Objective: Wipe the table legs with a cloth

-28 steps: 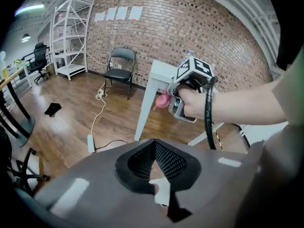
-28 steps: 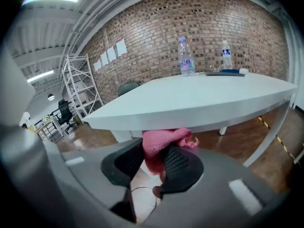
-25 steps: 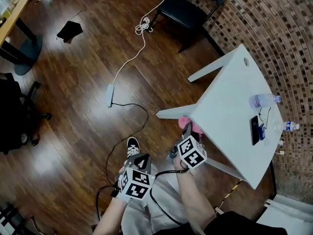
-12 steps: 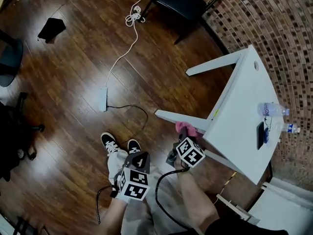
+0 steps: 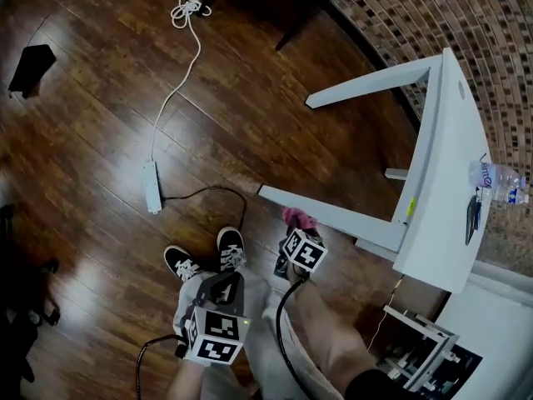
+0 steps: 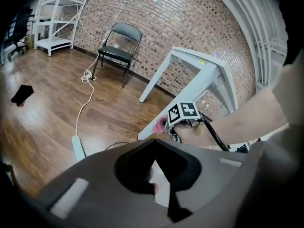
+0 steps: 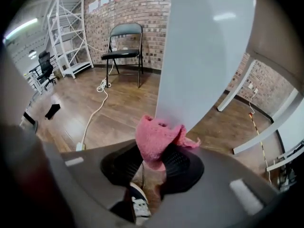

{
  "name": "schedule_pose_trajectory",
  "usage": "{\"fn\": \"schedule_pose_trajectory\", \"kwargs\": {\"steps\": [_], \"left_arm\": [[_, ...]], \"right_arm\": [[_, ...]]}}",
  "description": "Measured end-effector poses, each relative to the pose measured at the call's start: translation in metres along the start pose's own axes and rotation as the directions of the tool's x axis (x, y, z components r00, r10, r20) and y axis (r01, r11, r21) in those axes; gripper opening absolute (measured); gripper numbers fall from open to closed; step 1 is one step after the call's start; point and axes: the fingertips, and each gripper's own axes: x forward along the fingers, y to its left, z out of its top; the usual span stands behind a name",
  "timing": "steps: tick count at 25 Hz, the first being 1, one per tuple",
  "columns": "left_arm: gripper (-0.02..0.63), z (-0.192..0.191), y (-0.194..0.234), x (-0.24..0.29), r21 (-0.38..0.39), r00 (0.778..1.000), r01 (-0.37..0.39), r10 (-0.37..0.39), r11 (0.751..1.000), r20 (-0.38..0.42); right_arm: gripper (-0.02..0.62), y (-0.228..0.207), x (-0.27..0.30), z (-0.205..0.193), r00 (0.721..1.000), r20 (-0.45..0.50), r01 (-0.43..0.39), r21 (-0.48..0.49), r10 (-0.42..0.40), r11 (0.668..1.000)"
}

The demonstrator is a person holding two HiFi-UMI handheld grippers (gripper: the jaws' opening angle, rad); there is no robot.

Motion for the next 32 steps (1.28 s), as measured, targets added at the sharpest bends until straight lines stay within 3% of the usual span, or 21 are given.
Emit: {"fn": "schedule_pose_trajectory", "kwargs": {"steps": [8, 11, 14, 17, 20, 23, 24, 28, 32], "left_arm": [[0.0, 0.017, 0.114, 0.066, 0.055, 1.0, -0.019, 0.017, 0.998, 0.025], [0.0, 0.034, 0.157, 0.087, 0.055, 0.998, -0.038, 0.035, 0.998, 0.046], [0.0, 0.038, 0.189, 0.109, 0.049, 0.997, -0.052, 0.049, 0.997, 0.053], [0.0, 0.027, 0.207, 0.131, 0.061, 0.998, -0.052, 0.05, 0.997, 0.028], [0.0, 0.016, 0.212, 0.148, 0.072, 0.999, -0.043, 0.042, 0.996, 0.003], [0.0, 0.023, 0.208, 0.155, 0.086, 1.0, -0.023, 0.024, 0.996, -0.01], [0.0, 0.029, 0.205, 0.154, 0.089, 1.0, -0.018, 0.019, 0.996, -0.013], [0.0, 0.065, 0.191, 0.131, 0.086, 1.0, 0.002, 0.0, 0.996, -0.023], [0.0, 0.134, 0.152, 0.09, 0.118, 0.997, 0.064, -0.06, 0.991, -0.043]], "right_arm": [[0.107, 0.006, 0.14, -0.074, 0.997, -0.074, 0.005, -0.005, -0.006, 1.0], [0.109, 0.008, 0.186, -0.101, 0.994, -0.102, 0.046, 0.068, -0.038, 0.997], [0.109, 0.011, 0.23, -0.124, 0.99, -0.123, 0.09, 0.206, -0.065, 0.975], [0.106, 0.035, 0.261, -0.135, 0.99, -0.136, 0.073, 0.39, -0.021, 0.918], [0.104, 0.061, 0.278, -0.12, 0.994, -0.103, 0.037, 0.535, 0.021, 0.844], [0.104, 0.042, 0.279, -0.106, 0.987, -0.122, 0.157, 0.681, -0.101, 0.715], [0.103, 0.037, 0.274, -0.101, 0.982, -0.135, 0.19, 0.699, -0.134, 0.689], [0.101, 0.032, 0.225, -0.067, 0.97, -0.137, 0.239, 0.695, -0.201, 0.678], [0.103, 0.021, 0.147, -0.028, 0.96, -0.154, 0.27, 0.732, -0.234, 0.626]]}}
